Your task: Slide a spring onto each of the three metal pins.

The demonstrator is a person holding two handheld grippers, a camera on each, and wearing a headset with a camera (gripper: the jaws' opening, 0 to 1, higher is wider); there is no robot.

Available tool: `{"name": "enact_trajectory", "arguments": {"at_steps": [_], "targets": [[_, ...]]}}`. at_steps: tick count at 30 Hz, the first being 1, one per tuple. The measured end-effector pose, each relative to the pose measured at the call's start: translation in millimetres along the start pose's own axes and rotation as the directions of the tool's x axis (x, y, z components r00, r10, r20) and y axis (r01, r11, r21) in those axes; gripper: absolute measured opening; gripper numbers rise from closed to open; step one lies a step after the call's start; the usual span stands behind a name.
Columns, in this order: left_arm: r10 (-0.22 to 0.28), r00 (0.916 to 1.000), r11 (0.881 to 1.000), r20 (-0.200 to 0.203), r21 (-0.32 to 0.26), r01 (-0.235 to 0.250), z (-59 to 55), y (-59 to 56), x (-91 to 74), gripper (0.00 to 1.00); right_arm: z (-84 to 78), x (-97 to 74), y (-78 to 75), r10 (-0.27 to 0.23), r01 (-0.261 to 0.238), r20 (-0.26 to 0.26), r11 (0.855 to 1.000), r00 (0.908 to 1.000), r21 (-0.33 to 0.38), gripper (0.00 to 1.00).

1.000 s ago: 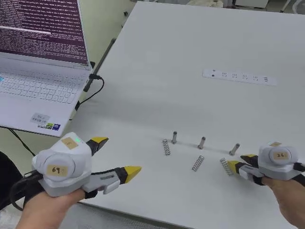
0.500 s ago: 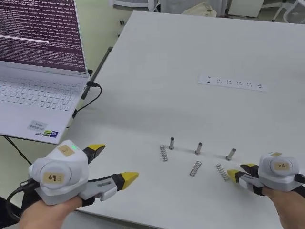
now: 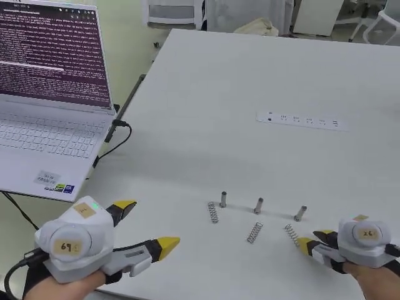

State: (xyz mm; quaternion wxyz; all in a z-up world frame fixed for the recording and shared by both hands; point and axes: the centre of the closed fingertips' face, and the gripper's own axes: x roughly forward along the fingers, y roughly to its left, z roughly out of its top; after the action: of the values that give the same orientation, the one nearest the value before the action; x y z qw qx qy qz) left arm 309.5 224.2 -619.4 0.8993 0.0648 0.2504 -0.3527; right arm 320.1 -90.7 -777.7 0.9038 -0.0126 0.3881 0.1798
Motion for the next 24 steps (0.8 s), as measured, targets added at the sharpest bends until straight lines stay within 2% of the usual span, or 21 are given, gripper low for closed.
{"name": "enact_trajectory", "arguments": {"at_steps": [11,17,21,24], "targets": [[-0.003,1.0000,1.000,-0.004,-0.002,0.003,-3.6,-2.6,1.2,0.64,-1.7,-5.5,4.3,0.014,-0.014,0.017,1.000,0.9998,0.007,0.30],[-0.006,1.0000,1.000,0.000,0.005,0.006,1.0,-2.7,2.7,0.64,0.5,-13.4,13.9,0.034,-0.034,0.042,0.999,0.9986,0.007,0.33],[-0.007,1.0000,1.000,-0.002,0.009,0.007,1.2,-1.7,4.0,0.64,6.5,-19.9,25.5,0.068,-0.069,0.083,0.998,0.9942,0.009,0.37],[-0.008,1.0000,1.000,-0.002,0.008,0.008,1.3,-1.8,4.2,0.64,7.5,-23.1,29.5,0.076,-0.077,0.094,0.997,0.9926,0.005,0.40]]}}
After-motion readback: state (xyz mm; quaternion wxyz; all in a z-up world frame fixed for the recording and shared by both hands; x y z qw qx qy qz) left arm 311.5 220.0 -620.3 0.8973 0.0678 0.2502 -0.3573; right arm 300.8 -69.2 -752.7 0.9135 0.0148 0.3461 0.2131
